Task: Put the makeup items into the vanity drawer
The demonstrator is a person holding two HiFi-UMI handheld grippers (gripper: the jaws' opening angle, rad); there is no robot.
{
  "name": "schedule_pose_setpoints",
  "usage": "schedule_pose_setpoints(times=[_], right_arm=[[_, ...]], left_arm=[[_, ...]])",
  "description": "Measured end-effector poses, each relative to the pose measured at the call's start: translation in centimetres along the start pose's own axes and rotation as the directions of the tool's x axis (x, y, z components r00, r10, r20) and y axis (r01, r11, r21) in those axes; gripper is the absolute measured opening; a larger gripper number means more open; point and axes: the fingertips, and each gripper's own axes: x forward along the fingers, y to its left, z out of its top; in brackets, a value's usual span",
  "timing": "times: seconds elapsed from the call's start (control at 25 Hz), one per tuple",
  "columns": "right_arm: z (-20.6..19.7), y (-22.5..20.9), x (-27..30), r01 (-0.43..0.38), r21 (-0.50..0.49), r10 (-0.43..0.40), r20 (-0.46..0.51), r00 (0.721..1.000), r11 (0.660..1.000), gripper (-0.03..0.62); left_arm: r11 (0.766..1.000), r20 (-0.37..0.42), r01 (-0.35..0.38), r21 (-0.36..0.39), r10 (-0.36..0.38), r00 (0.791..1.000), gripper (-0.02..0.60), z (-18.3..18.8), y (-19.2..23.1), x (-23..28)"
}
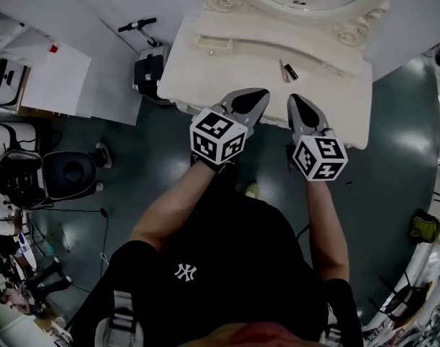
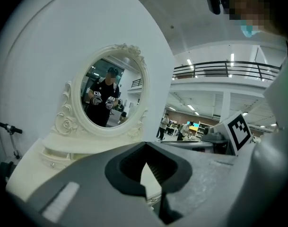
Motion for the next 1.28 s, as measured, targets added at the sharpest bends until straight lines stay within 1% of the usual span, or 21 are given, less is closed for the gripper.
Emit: schedule_pose_setpoints(times=[0.16,0.32,0.52,0.72,0.96,1.28], right_arm=[[-0.9,-0.4,3.2,0.045,-0.002,-0.045,-0.040,0.998,0.999,0.025],[-1.9,-1.4,6.0,0.105,-0.006,-0.105,-0.080,0.991,0.994,0.041],[-3.9,-2.3,7.7,0.199,-0.019,-0.200,-0.132,0.971,0.980,0.048],[-6.3,-4.5,9.6,0.247,-0.003,-0.243,-0.204,0.948,0.969,0.060],[-8.9,-8.1,10.6,0.254,-0.041,-0.256,-0.279,0.926,0.966,0.067],[-12.9,-13.1,14.6,0.213,-0.132,-0.249,-0.402,0.881,0.968,0.074]], left_arm=[[0.999,-0.026,0.034,-0.001,-0.034,0.999,0.000,-0.4,3.1,1.6],[0.997,-0.064,0.080,-0.001,-0.079,0.995,0.000,-1.2,5.5,3.2],[0.988,-0.107,0.155,0.005,-0.153,0.982,0.000,-2.5,6.9,4.4],[0.982,-0.153,0.187,-0.022,-0.188,0.970,0.000,-4.6,8.5,6.6],[0.984,-0.207,0.171,-0.043,-0.177,0.962,0.000,-7.0,8.6,9.8],[0.990,-0.245,0.121,-0.066,-0.134,0.960,0.000,-8.9,10.9,13.8]])
